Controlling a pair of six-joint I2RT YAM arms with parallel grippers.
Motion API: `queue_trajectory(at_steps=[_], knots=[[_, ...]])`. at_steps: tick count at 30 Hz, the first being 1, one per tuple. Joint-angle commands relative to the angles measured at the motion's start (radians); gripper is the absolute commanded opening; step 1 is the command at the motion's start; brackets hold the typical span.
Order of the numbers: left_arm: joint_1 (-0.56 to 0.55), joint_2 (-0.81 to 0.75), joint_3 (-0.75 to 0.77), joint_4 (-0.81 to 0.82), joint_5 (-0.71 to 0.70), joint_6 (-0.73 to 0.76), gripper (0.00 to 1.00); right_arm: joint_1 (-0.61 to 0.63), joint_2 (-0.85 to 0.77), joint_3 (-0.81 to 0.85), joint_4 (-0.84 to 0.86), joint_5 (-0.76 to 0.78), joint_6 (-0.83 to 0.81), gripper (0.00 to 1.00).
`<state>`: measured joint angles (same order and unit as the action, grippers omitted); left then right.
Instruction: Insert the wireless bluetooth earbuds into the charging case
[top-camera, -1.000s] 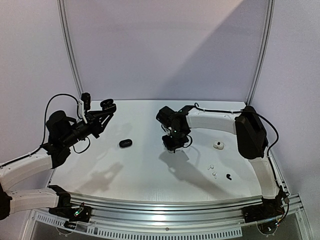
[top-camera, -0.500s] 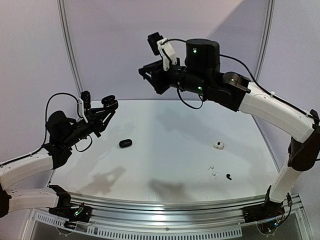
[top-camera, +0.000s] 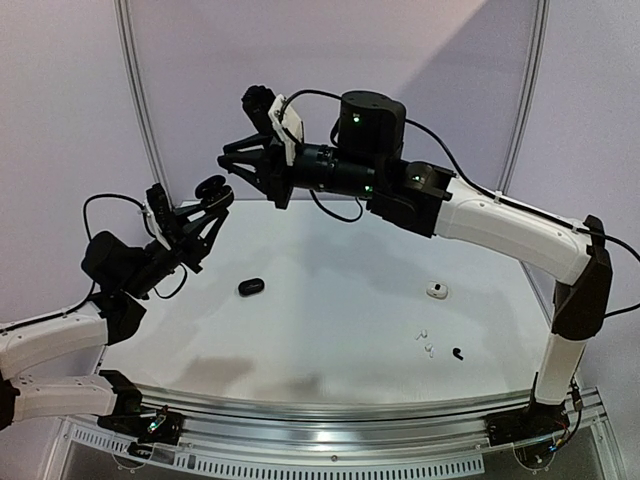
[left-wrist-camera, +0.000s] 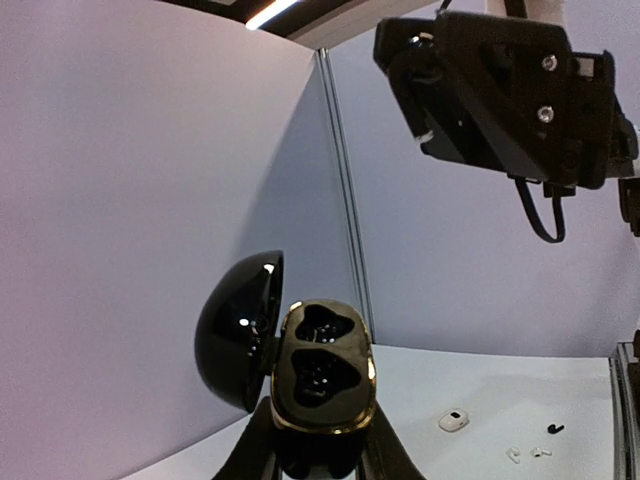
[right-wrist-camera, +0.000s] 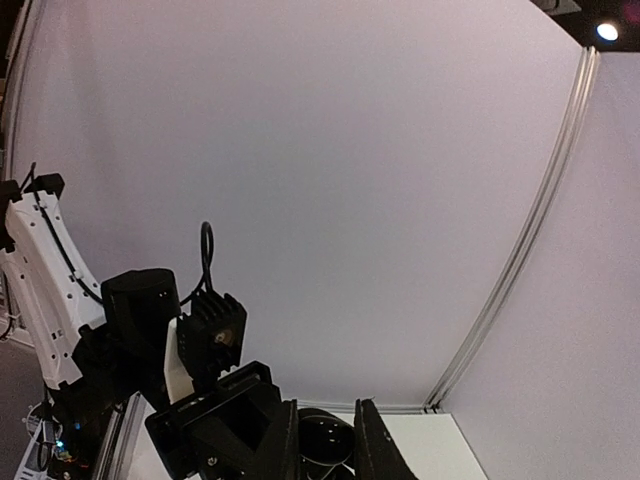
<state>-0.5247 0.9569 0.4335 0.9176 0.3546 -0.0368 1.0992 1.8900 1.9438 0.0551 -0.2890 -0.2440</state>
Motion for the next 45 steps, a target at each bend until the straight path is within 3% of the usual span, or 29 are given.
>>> queue_trajectory(at_steps=[1, 12, 23, 45], knots=[[-0.027, 0.018, -0.017, 0.094, -0.009, 0.017, 0.0, 0.004, 0.019, 0.026, 0.066, -0.1, -0.061, 0.0], [-0.041, 0.04, -0.006, 0.137, 0.029, 0.012, 0.0, 0.004, 0.071, 0.05, 0.05, -0.125, -0.196, 0.0], [-0.041, 0.025, -0.007, 0.117, 0.042, -0.022, 0.0, 0.024, 0.06, 0.037, -0.017, -0.039, -0.415, 0.0], [-0.038, 0.039, 0.007, 0.134, 0.044, -0.029, 0.0, 0.024, 0.055, 0.001, -0.031, 0.071, -0.46, 0.0]])
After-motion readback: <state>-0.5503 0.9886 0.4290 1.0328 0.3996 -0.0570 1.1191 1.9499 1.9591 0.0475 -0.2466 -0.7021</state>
